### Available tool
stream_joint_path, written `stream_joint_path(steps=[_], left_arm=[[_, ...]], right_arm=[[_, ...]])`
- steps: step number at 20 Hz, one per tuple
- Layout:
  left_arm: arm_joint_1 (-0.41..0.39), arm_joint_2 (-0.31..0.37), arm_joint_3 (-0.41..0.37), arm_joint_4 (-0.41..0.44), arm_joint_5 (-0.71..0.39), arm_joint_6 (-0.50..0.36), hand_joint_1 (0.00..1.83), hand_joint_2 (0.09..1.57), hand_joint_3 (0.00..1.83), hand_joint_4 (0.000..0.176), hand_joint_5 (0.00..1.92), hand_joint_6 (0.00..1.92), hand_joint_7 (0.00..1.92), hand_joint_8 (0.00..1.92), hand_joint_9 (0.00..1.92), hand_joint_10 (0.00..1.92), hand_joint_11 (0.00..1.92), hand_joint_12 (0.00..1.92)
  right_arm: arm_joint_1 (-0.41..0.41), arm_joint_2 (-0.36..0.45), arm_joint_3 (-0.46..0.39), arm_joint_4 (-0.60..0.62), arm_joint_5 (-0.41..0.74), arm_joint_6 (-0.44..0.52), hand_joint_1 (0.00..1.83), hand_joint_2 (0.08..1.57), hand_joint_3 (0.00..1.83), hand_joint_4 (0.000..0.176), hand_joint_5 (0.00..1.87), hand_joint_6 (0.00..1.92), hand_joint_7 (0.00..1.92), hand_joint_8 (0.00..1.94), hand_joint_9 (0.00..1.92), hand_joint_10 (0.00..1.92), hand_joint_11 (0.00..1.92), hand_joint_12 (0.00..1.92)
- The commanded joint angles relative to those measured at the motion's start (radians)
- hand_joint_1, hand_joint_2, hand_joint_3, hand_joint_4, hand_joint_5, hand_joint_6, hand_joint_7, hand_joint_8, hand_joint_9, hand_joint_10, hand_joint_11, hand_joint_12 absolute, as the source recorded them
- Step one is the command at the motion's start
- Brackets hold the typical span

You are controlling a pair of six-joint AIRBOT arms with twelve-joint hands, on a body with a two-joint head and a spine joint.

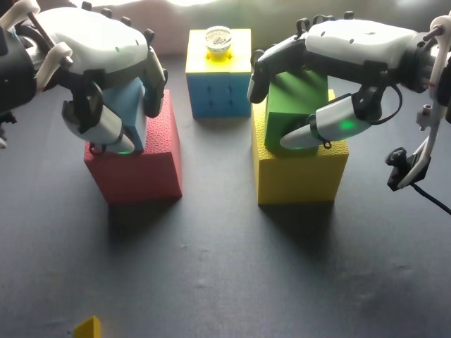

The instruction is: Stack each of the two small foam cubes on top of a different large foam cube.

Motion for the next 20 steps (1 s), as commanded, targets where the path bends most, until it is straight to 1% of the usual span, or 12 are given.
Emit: stream_joint_path(steps=[1, 2, 4, 10, 11, 14, 15, 16, 17, 18, 19, 20], left_arm=[[-0.01, 0.005, 0.008, 0.024, 0.018, -0.001, 1.27, 1.12, 0.0, 0.0, 1.02, 0.72, 0.96, 1.28, 0.8, 1.5, 0.61, 1.87], [-0.009, 0.005, 0.008, 0.023, 0.018, -0.001, 1.35, 1.13, 0.0, 0.0, 0.99, 0.7, 0.95, 1.21, 0.79, 1.5, 0.6, 1.86], [0.001, 0.005, 0.009, 0.019, 0.018, -0.003, 1.27, 1.11, 0.0, 0.0, 1.04, 0.69, 0.97, 1.27, 0.81, 1.48, 0.6, 1.87], [0.02, -0.013, 0.024, -0.013, 0.041, -0.012, 1.26, 1.12, 0.0, 0.0, 1.03, 0.74, 0.95, 1.27, 0.78, 1.46, 0.58, 1.87], [0.023, -0.02, 0.03, -0.017, 0.049, -0.014, 1.35, 1.13, 0.0, 0.0, 1.0, 0.74, 0.95, 1.19, 0.79, 1.48, 0.56, 1.85], [0.032, -0.04, 0.049, -0.027, 0.07, -0.013, 1.36, 1.16, 0.0, 0.0, 0.89, 1.01, 0.9, 1.14, 0.76, 1.48, 0.5, 1.77], [0.035, -0.043, 0.051, -0.029, 0.071, -0.013, 1.36, 1.16, 0.0, 0.0, 0.9, 0.97, 0.9, 1.16, 0.77, 1.48, 0.51, 1.76], [0.04, -0.044, 0.052, -0.036, 0.073, -0.013, 1.23, 1.17, 0.0, 0.0, 0.85, 1.08, 0.9, 1.24, 0.71, 1.31, 0.43, 1.75], [0.044, -0.044, 0.053, -0.04, 0.076, -0.014, 1.18, 1.23, 0.0, 0.0, 0.68, 1.32, 0.86, 1.3, 0.63, 1.26, 0.32, 1.79], [0.047, -0.044, 0.053, -0.041, 0.078, -0.014, 1.28, 1.2, 0.0, 0.0, 0.58, 0.9, 0.81, 1.3, 0.6, 1.22, 0.27, 1.76], [0.048, -0.044, 0.053, -0.042, 0.08, -0.014, 1.1, 1.15, 0.0, 0.0, 0.6, 0.65, 0.73, 0.85, 0.57, 1.12, 0.23, 1.69], [0.048, -0.044, 0.053, -0.042, 0.081, -0.014, 1.02, 1.17, 0.0, 0.0, 0.56, 0.45, 0.68, 0.57, 0.51, 1.01, 0.14, 1.65]], right_arm=[[-0.01, 0.004, 0.0, -0.014, -0.005, -0.021, 1.2, 1.2, 0.0, 0.0, 0.87, 1.02, 0.82, 1.4, 0.7, 0.95, 0.32, 1.42], [-0.012, 0.004, 0.0, -0.014, -0.005, -0.021, 1.19, 1.2, 0.0, 0.0, 0.85, 1.04, 0.8, 1.42, 0.69, 0.94, 0.3, 1.44], [-0.013, 0.004, 0.0, -0.014, -0.005, -0.021, 1.19, 1.21, 0.0, 0.0, 0.84, 1.06, 0.8, 1.43, 0.68, 0.95, 0.29, 1.44], [-0.013, 0.004, 0.0, -0.012, -0.006, -0.021, 1.17, 1.22, 0.0, 0.0, 0.84, 1.09, 0.75, 1.46, 0.64, 1.01, 0.27, 1.47], [-0.013, 0.004, 0.0, -0.012, -0.006, -0.021, 1.17, 1.22, 0.0, 0.0, 0.84, 1.1, 0.76, 1.45, 0.64, 1.01, 0.27, 1.47], [-0.013, 0.004, 0.0, -0.012, -0.006, -0.021, 1.16, 1.22, 0.0, 0.0, 0.79, 1.16, 0.78, 1.42, 0.64, 1.01, 0.25, 1.47], [-0.013, 0.004, 0.0, -0.012, -0.006, -0.021, 1.16, 1.23, 0.0, 0.0, 0.76, 1.23, 0.8, 1.37, 0.66, 0.96, 0.27, 1.46], [-0.013, 0.004, 0.0, -0.012, -0.006, -0.021, 1.15, 1.24, 0.0, 0.0, 0.71, 1.28, 0.8, 1.39, 0.64, 0.91, 0.22, 1.49], [-0.013, 0.004, 0.0, -0.012, -0.006, -0.021, 1.14, 1.27, 0.0, 0.0, 0.64, 1.4, 0.78, 1.4, 0.63, 0.75, 0.18, 1.47], [-0.013, 0.004, 0.0, -0.012, -0.006, -0.021, 1.04, 1.27, 0.0, 0.0, 0.67, 1.42, 0.75, 0.65, 0.66, 0.6, 0.19, 1.41], [-0.013, 0.004, 0.0, -0.012, -0.006, -0.021, 0.94, 1.28, 0.0, 0.0, 0.58, 0.57, 0.73, 0.26, 0.65, 0.41, 0.15, 1.33], [-0.013, 0.004, 0.0, -0.012, -0.006, -0.021, 0.93, 1.25, 0.0, 0.0, 0.62, 0.19, 0.73, 0.08, 0.65, 0.24, 0.13, 1.28]])
